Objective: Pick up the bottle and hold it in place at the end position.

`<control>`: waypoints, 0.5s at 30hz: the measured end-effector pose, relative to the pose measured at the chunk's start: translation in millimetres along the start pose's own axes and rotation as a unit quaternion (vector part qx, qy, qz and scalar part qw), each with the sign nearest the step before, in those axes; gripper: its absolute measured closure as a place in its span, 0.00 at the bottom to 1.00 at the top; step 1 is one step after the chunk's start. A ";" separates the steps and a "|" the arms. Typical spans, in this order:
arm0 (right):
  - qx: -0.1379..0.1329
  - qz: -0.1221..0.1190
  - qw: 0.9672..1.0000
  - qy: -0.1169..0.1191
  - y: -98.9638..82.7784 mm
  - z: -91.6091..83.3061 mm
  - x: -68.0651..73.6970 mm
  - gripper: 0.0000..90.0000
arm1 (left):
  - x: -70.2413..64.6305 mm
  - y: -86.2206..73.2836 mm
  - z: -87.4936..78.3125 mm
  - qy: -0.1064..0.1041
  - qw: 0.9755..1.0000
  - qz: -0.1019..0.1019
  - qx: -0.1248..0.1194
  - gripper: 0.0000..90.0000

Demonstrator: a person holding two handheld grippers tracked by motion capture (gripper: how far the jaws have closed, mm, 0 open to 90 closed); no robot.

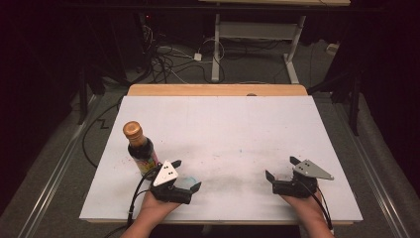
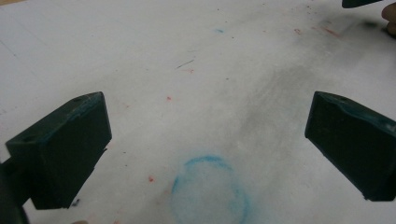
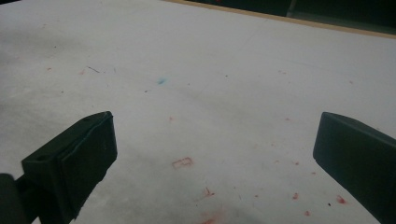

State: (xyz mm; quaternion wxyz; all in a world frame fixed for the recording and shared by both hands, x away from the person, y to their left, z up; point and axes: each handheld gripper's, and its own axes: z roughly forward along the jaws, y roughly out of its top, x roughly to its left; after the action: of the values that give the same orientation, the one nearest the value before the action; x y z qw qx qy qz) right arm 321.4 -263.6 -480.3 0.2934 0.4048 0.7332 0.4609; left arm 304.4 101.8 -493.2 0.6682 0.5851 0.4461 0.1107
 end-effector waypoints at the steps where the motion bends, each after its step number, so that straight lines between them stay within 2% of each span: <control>1: 0.000 0.000 1.000 0.000 0.0 0.0 0.0 0.00 | 0.0 0.1 0.1 -0.001 1.000 0.000 0.001 0.00; 6: -0.004 0.000 1.000 -0.004 -0.6 -1.0 1.1 0.00 | -0.4 -0.4 0.1 -0.003 1.000 0.002 0.005 0.00; 8: -0.004 0.002 1.000 0.000 -0.6 -1.0 0.2 0.00 | -1.6 -1.6 0.2 -0.004 1.000 0.010 0.006 0.00; 15: -0.002 0.000 1.000 0.002 -0.5 -0.6 0.3 0.00 | -1.8 -1.8 0.6 -0.001 1.000 0.011 0.006 0.00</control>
State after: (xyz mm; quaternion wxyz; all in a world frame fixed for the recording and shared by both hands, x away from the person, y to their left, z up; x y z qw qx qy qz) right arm 320.6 -263.7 -480.5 0.2929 0.4033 0.7328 0.4632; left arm 303.1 99.6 -494.0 0.6637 0.5943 0.4394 0.1147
